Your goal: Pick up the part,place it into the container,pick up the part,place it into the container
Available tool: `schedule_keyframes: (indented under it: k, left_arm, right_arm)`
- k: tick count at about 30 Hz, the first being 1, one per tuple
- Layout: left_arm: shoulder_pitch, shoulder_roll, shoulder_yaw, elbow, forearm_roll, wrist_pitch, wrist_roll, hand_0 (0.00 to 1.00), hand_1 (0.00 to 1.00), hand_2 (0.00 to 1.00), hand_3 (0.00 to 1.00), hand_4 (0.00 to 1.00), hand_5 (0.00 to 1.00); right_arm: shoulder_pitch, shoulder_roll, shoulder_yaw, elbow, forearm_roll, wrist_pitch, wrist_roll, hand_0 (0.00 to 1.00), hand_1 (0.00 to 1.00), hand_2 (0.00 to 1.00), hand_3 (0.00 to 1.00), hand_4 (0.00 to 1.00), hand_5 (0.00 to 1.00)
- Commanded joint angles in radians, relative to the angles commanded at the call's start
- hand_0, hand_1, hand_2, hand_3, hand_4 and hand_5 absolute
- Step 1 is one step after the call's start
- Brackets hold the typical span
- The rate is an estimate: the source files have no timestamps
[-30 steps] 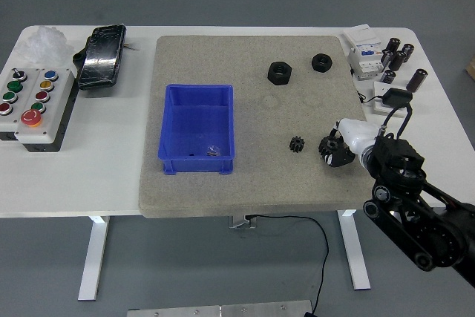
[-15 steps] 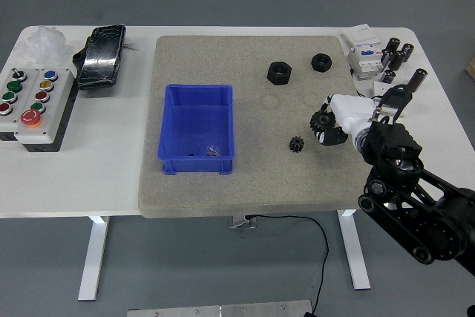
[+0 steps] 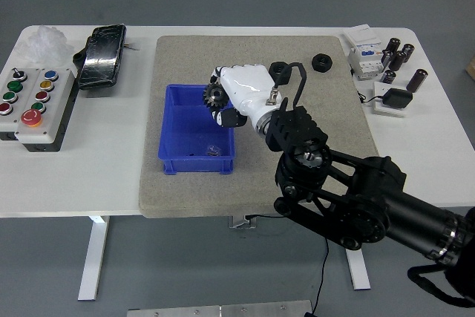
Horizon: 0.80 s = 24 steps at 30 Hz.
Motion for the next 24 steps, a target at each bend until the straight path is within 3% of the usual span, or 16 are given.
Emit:
schedule_keyframes:
  k: [4,5,10,11,16,17,22,23,24]
  left_arm:
    - [0.000,0.001,0.000,0.000,-0.003,0.001,0.003,0.615,0.545,0.548,0.620,0.623,0.368]
    - [0.001,0.002,-0.004,0.000,0.000,0.002,0.006,0.615,0.544,0.550,0.620,0.624,0.369]
    - [0.001,0.002,-0.008,0.000,0.001,0.003,0.009,0.615,0.544,0.550,0.620,0.624,0.369]
    - [0.001,0.003,-0.008,0.000,0.001,0.002,0.009,0.615,0.544,0.550,0.620,0.624,0.370]
    - [0.000,0.003,-0.010,0.000,0.004,0.002,0.008,0.615,0.544,0.550,0.620,0.624,0.370]
    - [0.000,0.002,-0.011,0.000,0.005,0.002,0.008,0.615,0.545,0.551,0.620,0.623,0.369]
    - [0.001,0.002,-0.013,0.000,0.010,0.001,0.007,0.615,0.545,0.551,0.620,0.623,0.369]
    - [0.001,0.002,-0.013,0.000,0.011,0.001,0.007,0.615,0.544,0.552,0.620,0.625,0.370]
    - [0.001,0.002,-0.012,0.000,0.011,0.001,0.006,0.615,0.544,0.552,0.620,0.625,0.370]
  right_arm:
    - [0.027,0.032,-0.076,-0.070,0.031,-0.001,0.000,0.293,0.455,0.538,0.684,0.546,0.207]
    - [0.035,0.042,-0.098,-0.091,0.041,0.002,0.000,0.295,0.490,0.656,0.760,0.703,0.339]
    - [0.050,0.044,-0.139,-0.133,0.052,0.013,0.000,0.295,0.490,0.656,0.760,0.703,0.339]
    - [0.051,0.044,-0.140,-0.140,0.049,0.020,0.000,0.303,0.595,0.828,0.901,0.903,0.530]
    - [0.049,0.044,-0.126,-0.143,0.037,0.055,0.000,0.303,0.595,0.828,0.901,0.903,0.530]
    - [0.047,0.044,-0.120,-0.139,0.034,0.058,0.000,0.403,0.694,0.835,0.901,0.950,0.586]
    - [0.032,0.040,-0.069,-0.119,0.018,0.055,0.000,0.403,0.694,0.835,0.901,0.950,0.586]
    - [0.027,0.035,-0.052,-0.113,0.014,0.052,0.000,0.467,0.709,0.835,0.890,0.940,0.570]
    - [0.021,0.028,-0.031,-0.106,0.008,0.049,0.000,0.467,0.709,0.835,0.890,0.940,0.570]
